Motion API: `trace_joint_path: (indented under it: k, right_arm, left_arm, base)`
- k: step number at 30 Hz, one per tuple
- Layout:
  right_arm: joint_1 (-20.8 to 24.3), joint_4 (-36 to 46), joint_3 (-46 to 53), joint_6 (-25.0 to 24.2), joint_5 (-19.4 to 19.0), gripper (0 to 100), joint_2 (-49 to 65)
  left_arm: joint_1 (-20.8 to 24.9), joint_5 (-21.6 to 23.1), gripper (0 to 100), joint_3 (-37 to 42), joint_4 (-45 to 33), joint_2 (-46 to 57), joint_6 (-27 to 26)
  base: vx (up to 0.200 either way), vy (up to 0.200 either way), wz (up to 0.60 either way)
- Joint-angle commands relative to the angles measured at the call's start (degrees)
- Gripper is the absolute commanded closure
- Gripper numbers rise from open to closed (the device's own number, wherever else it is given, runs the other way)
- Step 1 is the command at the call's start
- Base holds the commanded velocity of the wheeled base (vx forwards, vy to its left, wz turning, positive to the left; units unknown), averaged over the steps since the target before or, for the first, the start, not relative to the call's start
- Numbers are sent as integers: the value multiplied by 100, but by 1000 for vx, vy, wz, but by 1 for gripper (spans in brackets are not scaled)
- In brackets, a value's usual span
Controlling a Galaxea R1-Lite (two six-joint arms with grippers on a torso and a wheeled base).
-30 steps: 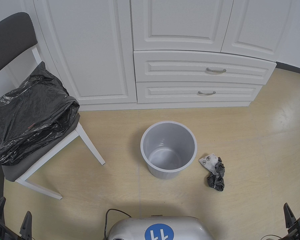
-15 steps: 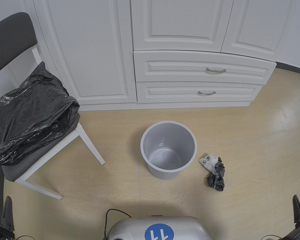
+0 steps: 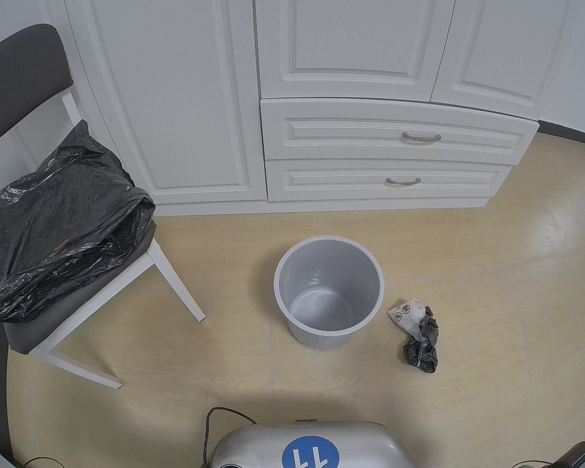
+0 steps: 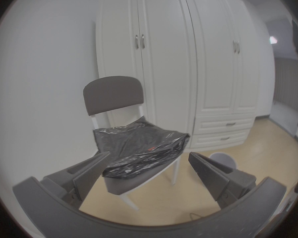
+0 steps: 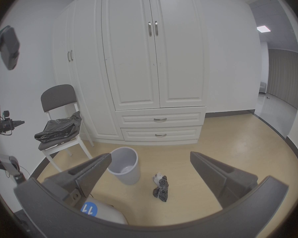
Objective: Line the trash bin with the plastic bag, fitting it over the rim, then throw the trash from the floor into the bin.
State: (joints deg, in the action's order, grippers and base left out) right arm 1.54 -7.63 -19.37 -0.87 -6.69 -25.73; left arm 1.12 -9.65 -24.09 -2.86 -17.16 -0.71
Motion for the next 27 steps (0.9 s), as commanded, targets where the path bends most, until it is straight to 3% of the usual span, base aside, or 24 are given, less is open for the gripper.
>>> trace_joint_path:
  k: [1,3,4,7,9,10,12,13,15,16,17,22,27]
  right_arm:
    - [558,-986,-1069,34,634,0,-2340]
    - [664,-1197,-1069,-1,924,0,-2507]
    - [919,-1478,-1016,-80,1267,0,-2665]
    - [1384,-1715,-972,-388,1548,0,-2867]
    - [1402,-1724,-972,-397,1557,0,-2885]
    - [1481,-1733,-937,-458,1627,0,-3078]
    - [1490,-1733,-911,-485,1627,0,-3148]
    - [1490,-1733,-911,-485,1627,0,-3148]
    - [1499,-1733,-946,-643,1610,0,-3192]
    - [1499,-1733,-946,-643,1610,0,-3192]
    - [1543,-1733,-963,-696,1610,0,-3175]
    - [1543,-1733,-981,-704,1583,0,-3157]
    - [1551,-1724,-990,-713,1575,0,-3210]
  left_arm:
    - [-1000,-660,0,-1274,-241,-2731,-1336]
    - [-1360,-546,0,-1291,-179,-2959,-1793]
    - [-1879,-221,0,-1353,58,-3267,-2425]
    - [-2617,526,0,-1441,638,-3733,-2997]
    - [-2661,570,0,-1450,673,-3750,-3014]
    - [-3373,1396,0,-1502,875,-4084,-3102]
    - [-3742,2003,0,-1485,814,-4172,-3085]
    - [-3768,2055,0,-1485,814,-4172,-3076]
    - [-4305,2794,0,-1406,585,-4181,-3067]
    - [-4305,2794,0,-1406,585,-4181,-3067]
    - [-4700,3215,0,-1362,418,-4172,-3076]
    - [-5509,3998,0,-1274,260,-4322,-3093]
    - [-5842,4446,0,-1010,313,-4568,-3111]
  base:
    - [0,0,0]
    - [0,0,0]
    - [0,0,0]
    - [0,0,0]
    - [0,0,0]
    - [0,0,0]
    - [0,0,0]
    - [0,0,0]
    - [0,0,0]
    - [0,0,0]
    - [0,0,0]
    - [0,0,0]
    - [0,0,0]
